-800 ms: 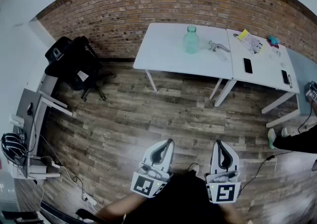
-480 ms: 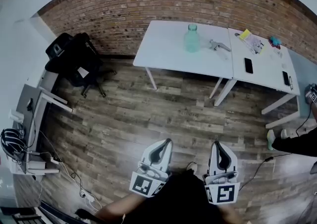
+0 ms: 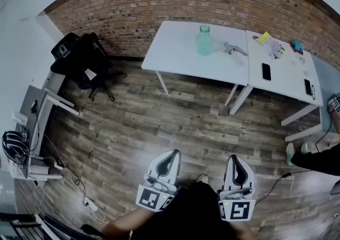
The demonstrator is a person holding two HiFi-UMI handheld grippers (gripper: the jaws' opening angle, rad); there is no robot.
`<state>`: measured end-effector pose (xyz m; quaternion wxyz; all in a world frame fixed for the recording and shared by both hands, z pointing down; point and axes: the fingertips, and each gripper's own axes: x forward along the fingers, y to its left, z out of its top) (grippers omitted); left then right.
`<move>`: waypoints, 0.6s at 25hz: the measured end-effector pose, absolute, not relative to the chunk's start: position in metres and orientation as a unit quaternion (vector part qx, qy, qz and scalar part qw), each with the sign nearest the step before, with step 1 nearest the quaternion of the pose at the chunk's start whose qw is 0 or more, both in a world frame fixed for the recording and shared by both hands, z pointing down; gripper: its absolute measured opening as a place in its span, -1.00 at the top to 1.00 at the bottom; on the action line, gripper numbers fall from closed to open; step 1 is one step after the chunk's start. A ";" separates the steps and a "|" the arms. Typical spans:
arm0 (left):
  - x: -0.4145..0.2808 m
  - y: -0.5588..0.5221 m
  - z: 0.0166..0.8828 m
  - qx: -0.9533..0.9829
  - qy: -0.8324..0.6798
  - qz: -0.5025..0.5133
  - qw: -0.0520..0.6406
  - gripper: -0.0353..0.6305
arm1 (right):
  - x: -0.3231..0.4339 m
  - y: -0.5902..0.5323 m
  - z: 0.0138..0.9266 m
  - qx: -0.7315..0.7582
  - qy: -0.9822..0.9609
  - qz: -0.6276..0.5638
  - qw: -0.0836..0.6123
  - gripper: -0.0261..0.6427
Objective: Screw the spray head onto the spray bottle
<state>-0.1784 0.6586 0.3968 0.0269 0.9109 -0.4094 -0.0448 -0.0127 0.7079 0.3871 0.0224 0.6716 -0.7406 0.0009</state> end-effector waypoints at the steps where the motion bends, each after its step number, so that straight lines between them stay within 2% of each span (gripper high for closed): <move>1: -0.175 0.659 0.398 0.909 -0.414 -0.043 0.032 0.89 | -0.005 0.709 0.393 0.674 -0.738 0.012 0.027 0.89; 8: -0.163 0.668 0.400 0.896 -0.443 -0.034 0.026 0.89 | 0.027 0.712 0.432 0.659 -0.747 0.067 0.061 0.89; 15: -0.152 0.682 0.400 0.892 -0.452 -0.018 0.021 0.89 | 0.029 0.724 0.443 0.640 -0.763 0.076 0.054 0.89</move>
